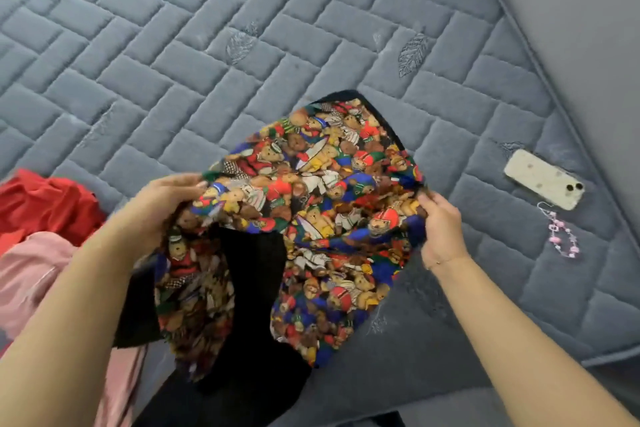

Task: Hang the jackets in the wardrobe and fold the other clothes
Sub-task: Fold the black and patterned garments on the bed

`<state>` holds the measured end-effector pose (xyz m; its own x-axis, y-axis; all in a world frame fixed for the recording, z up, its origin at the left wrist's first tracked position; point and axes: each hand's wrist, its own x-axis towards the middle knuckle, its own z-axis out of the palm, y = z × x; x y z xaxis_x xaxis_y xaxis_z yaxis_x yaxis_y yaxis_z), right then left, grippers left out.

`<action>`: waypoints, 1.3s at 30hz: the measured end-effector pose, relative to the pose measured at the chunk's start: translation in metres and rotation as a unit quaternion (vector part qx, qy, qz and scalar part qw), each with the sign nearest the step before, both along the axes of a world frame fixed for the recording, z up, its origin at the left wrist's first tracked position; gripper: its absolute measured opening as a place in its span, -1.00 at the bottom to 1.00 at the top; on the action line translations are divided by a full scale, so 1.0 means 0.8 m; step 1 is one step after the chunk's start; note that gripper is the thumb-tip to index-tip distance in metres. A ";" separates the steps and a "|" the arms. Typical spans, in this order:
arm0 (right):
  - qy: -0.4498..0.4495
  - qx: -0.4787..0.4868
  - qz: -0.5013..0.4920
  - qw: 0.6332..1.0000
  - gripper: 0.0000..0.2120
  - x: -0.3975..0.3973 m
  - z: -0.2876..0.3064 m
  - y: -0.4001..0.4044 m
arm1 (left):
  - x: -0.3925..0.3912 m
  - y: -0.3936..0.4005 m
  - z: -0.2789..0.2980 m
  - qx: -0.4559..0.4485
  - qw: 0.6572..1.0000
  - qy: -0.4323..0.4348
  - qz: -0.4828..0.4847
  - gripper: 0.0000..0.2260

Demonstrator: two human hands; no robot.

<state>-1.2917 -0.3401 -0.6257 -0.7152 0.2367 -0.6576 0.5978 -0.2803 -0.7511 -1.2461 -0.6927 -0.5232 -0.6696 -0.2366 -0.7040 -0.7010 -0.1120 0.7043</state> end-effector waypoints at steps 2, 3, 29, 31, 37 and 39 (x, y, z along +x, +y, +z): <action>-0.022 0.035 -0.010 0.999 -0.83 -0.005 0.008 0.016 | 0.027 0.016 -0.013 -0.005 0.990 -0.087 -0.111 -0.76; -0.049 0.064 -0.011 0.997 -0.80 -0.002 0.008 0.020 | 0.044 0.030 -0.024 -0.015 0.971 -0.129 -0.202 -0.76; 0.045 0.488 0.454 0.744 -0.84 0.004 -0.061 -0.021 | 0.129 0.090 -0.180 -0.400 0.902 -0.137 -0.088 -0.73; -0.035 0.505 0.403 0.763 -0.85 0.029 -0.061 0.026 | 0.147 0.088 -0.177 -0.376 0.908 -0.184 0.010 -0.74; -0.243 0.466 0.405 0.748 -0.81 0.085 -0.076 0.105 | 0.104 0.084 -0.195 -0.304 0.884 -0.269 -0.234 -0.52; -0.223 0.435 0.397 0.777 -0.70 0.083 -0.083 0.106 | 0.061 0.089 -0.196 -0.319 0.897 -0.174 -0.253 -0.40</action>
<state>-1.2251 -0.2554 -0.6922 -0.6100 0.3308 -0.7201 0.5776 0.8077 -0.1182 -1.1977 -0.6211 -0.6800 -0.5714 -0.3933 -0.7203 -0.7379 0.6303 0.2412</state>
